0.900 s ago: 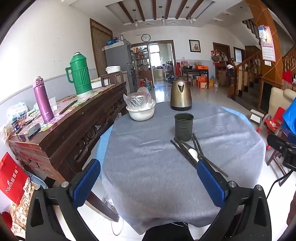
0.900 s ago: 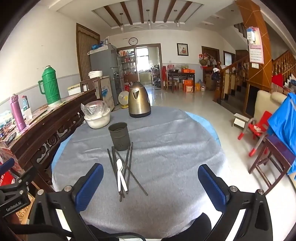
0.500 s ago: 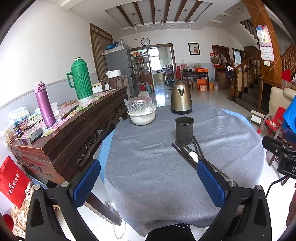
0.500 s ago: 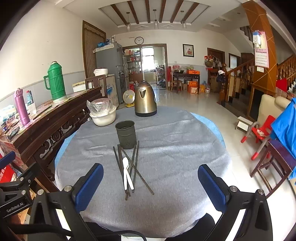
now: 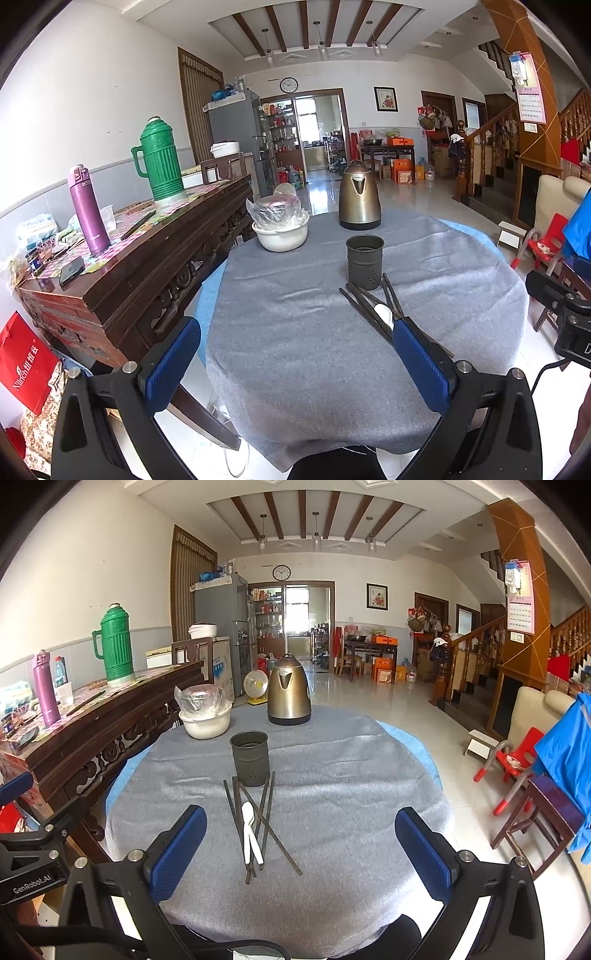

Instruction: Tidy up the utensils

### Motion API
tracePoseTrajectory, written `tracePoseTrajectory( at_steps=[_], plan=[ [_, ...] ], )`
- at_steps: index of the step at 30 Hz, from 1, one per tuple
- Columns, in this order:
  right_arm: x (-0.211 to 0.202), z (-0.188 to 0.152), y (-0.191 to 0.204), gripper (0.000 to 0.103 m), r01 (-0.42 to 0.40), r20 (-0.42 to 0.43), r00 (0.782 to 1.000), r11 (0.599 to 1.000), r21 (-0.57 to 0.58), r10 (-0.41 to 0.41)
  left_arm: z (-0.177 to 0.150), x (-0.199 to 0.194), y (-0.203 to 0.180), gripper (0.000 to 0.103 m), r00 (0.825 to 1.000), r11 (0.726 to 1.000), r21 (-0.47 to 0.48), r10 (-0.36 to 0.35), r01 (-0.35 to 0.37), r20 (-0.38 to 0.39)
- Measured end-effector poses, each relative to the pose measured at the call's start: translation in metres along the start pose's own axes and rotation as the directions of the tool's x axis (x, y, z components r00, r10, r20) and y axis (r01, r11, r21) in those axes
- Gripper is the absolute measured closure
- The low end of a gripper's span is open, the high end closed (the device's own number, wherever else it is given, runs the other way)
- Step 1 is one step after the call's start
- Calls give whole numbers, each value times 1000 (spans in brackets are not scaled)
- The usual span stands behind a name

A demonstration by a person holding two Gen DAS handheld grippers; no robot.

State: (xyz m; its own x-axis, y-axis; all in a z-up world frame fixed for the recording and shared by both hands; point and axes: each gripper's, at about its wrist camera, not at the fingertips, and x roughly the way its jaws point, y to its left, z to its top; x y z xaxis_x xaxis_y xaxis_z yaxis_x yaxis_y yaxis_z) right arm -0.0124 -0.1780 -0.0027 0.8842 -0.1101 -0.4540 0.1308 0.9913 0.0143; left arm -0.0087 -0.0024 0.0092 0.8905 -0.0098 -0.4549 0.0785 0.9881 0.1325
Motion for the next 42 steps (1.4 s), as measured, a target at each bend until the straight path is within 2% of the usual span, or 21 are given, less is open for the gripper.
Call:
tracePoseTrajectory(
  at_steps=[8, 12, 15, 17, 21, 29, 30, 37, 42],
  plan=[
    [-2, 0, -3, 0, 4, -1, 1000, 1000, 6, -4, -4, 3, -2, 0, 1000, 1000, 23, -8, 8, -25],
    [-4, -2, -4, 0, 7, 46, 999, 1000, 5, -7, -5, 6, -3, 0, 1000, 999, 40, -5, 6, -29],
    [-5, -3, -4, 0, 10, 46, 999, 1000, 3, -11, -6, 7, -3, 0, 1000, 999, 36, -9, 10, -27],
    [-4, -3, -3, 0, 16, 31, 999, 1000, -3, -16, -8, 8, -4, 0, 1000, 1000, 20, -15, 15, -5],
    [1, -4, 0, 0, 30, -15, 999, 999, -28, -31, -11, 12, -5, 0, 1000, 1000, 13, -24, 24, -21],
    [11, -7, 6, 0, 46, -53, 997, 998, -52, -49, -12, 31, -9, 0, 995, 999, 10, -47, 48, -83],
    [13, -7, 6, 0, 47, -59, 997, 998, -51, -50, -12, 35, -9, 0, 993, 998, -14, -61, 59, -97],
    [39, -8, 4, 0, 57, -116, 991, 997, -54, -63, -8, 57, -12, 0, 988, 998, -25, -67, 64, -136],
    [63, -9, 0, 0, 54, -156, 986, 997, -47, -61, -10, 87, -13, 0, 978, 998, -29, -67, 63, -199]
  ],
)
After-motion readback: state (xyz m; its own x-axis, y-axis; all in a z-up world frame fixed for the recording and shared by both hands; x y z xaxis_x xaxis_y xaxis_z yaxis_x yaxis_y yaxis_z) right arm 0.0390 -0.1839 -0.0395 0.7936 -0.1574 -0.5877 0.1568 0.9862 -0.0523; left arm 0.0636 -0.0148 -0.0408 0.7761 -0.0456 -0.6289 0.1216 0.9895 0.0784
